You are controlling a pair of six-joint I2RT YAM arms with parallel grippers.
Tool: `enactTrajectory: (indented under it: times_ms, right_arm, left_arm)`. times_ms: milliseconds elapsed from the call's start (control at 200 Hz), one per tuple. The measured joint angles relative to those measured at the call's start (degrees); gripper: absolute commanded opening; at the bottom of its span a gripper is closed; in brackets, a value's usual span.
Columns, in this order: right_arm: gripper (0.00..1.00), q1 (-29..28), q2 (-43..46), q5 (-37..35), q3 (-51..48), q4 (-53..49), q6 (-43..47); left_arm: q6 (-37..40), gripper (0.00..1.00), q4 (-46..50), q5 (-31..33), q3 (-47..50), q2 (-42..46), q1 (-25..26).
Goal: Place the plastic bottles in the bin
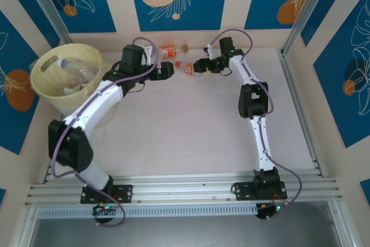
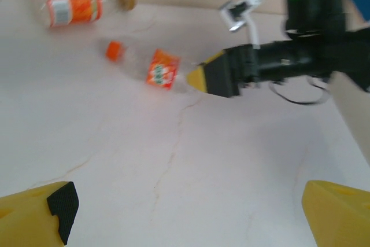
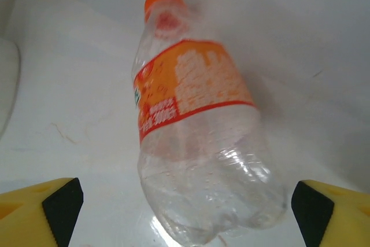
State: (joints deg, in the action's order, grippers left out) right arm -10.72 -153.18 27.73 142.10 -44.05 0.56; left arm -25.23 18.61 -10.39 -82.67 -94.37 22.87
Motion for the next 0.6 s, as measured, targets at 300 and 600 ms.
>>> enactTrajectory:
  times_ms: [300,600]
  right_arm:
    - [0.92,-8.87,12.79,-2.64,-18.95,5.01,5.16]
    - [0.94,-7.78,33.05,-4.96,-48.13,28.5,-5.22]
  left_arm:
    - [-7.98,1.0,2.97,7.67,-6.47,-13.92,0.55]
    - [0.15,1.0,5.03,9.75,-24.22,-32.0,1.16]
